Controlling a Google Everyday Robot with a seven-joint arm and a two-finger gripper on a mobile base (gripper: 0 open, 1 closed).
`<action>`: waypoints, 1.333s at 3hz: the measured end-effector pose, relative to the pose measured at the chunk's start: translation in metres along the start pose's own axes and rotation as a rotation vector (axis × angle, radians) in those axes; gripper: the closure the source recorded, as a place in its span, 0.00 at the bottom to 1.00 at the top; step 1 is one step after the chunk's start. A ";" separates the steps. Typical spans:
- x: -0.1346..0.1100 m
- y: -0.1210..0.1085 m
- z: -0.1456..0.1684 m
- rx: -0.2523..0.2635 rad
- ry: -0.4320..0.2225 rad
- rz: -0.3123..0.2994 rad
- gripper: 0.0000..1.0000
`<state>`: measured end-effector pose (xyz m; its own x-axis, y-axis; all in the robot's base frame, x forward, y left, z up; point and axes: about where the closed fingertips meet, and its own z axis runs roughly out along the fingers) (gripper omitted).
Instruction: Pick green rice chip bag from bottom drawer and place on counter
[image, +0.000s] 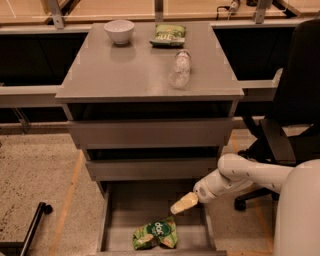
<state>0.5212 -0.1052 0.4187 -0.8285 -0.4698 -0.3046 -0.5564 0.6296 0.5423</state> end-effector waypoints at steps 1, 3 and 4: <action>-0.001 0.007 0.000 0.017 -0.007 -0.007 0.00; -0.015 -0.008 0.068 -0.049 -0.002 0.048 0.00; -0.019 -0.022 0.102 -0.059 0.016 0.095 0.00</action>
Offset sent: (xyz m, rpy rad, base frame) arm 0.0082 0.0397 -0.0529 0.0489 0.0480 -0.0521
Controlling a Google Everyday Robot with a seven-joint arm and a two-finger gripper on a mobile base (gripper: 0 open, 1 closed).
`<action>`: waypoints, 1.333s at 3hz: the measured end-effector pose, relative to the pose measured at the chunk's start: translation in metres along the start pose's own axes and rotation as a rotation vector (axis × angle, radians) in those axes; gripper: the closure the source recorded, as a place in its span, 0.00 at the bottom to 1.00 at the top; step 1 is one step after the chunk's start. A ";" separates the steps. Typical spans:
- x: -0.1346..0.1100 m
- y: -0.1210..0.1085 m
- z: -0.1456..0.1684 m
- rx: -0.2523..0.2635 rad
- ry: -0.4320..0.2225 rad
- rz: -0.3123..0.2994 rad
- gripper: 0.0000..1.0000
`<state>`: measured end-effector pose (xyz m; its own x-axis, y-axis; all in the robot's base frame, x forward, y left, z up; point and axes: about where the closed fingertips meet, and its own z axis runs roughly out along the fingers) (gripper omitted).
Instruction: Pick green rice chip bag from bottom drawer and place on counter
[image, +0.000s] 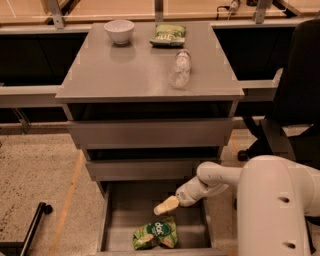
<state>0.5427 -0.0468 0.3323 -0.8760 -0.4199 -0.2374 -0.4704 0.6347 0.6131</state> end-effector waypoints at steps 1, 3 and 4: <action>0.001 -0.020 0.030 0.019 0.004 0.109 0.00; 0.019 -0.054 0.082 0.066 0.034 0.319 0.00; 0.036 -0.068 0.103 0.078 0.060 0.408 0.00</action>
Offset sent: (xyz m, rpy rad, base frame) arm 0.0067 0.0129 -0.1096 -0.1314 0.2135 -0.2787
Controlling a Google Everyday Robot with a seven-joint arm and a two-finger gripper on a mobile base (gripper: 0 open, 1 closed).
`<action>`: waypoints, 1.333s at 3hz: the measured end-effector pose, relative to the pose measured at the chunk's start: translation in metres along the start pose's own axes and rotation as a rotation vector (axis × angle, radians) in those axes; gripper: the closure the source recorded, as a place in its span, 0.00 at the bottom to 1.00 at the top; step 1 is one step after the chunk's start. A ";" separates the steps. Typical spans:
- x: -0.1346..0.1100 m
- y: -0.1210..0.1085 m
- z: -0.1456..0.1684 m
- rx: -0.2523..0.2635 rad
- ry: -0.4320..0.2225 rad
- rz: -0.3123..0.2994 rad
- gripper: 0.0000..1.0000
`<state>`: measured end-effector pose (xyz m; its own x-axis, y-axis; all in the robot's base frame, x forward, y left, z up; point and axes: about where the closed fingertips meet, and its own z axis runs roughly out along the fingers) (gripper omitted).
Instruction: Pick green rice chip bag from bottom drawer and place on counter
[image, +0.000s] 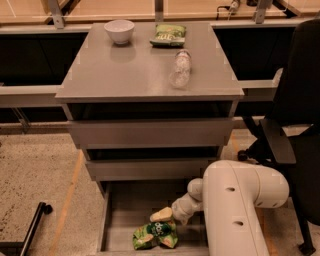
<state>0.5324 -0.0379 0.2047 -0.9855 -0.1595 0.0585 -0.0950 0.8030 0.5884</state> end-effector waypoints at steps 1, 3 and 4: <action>0.010 -0.017 0.020 0.003 0.029 0.076 0.00; 0.028 -0.024 0.055 -0.042 0.093 0.153 0.18; 0.034 -0.023 0.067 -0.061 0.114 0.164 0.42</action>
Offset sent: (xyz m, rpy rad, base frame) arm -0.0307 0.0000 -0.0616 -0.0135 0.1829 -0.0976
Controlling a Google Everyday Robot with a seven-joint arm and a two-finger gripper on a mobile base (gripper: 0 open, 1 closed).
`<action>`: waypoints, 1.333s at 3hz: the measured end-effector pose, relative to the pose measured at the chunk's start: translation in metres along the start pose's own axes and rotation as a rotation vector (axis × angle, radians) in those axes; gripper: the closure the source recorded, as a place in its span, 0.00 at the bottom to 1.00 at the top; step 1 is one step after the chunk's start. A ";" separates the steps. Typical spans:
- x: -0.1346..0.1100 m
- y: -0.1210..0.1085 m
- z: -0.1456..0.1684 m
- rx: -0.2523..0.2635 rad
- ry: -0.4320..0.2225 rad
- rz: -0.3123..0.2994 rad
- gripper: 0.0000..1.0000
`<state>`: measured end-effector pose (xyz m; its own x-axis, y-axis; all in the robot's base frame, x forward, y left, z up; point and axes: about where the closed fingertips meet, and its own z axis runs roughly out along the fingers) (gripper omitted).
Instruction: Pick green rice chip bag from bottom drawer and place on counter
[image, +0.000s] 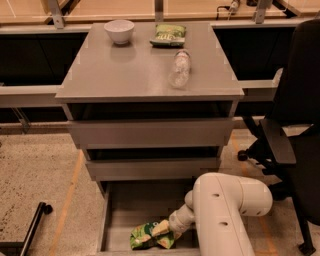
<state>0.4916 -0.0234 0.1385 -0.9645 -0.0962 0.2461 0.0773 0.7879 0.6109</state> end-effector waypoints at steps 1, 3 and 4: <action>0.000 -0.002 -0.001 0.007 -0.006 -0.001 0.65; -0.002 0.007 -0.012 0.004 -0.036 -0.023 1.00; -0.005 0.022 -0.028 -0.012 -0.069 -0.063 1.00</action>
Offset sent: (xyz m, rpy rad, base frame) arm 0.0066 -0.0067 0.0083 -0.0149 -0.0347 -0.0088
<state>0.5055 -0.0226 0.1720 -0.9825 -0.1031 0.1551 0.0186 0.7742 0.6327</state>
